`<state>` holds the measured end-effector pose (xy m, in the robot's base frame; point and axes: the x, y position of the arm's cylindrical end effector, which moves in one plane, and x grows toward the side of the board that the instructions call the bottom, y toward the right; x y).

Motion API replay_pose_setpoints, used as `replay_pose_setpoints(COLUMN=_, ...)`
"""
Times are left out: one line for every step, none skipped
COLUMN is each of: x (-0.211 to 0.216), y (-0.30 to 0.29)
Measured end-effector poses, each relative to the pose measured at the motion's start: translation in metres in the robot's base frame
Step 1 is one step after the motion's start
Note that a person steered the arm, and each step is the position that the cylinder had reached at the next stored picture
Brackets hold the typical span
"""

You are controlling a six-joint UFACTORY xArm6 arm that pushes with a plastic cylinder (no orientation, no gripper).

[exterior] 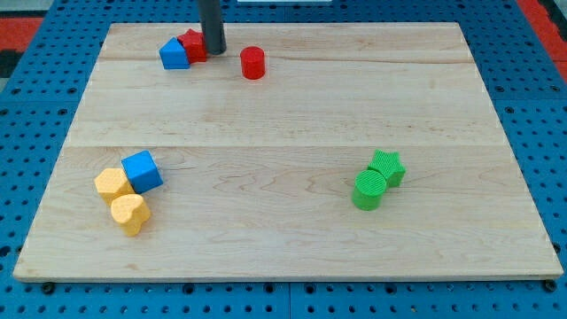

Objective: Move red blocks to the right of blue triangle

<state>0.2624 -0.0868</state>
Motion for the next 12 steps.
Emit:
replay_pose_setpoints(x=0.004, y=0.060)
replay_pose_setpoints(x=0.006, y=0.073)
replay_pose_setpoints(x=0.027, y=0.100)
replay_pose_setpoints(x=0.050, y=0.145)
replay_pose_setpoints(x=0.073, y=0.122)
replay_pose_setpoints(x=0.073, y=0.063)
replay_pose_setpoints(x=0.072, y=0.045)
replay_pose_setpoints(x=0.071, y=0.016)
replay_pose_setpoints(x=0.064, y=0.024)
replay_pose_setpoints(x=0.047, y=0.021)
replay_pose_setpoints(x=0.025, y=-0.016)
replay_pose_setpoints(x=0.030, y=-0.015)
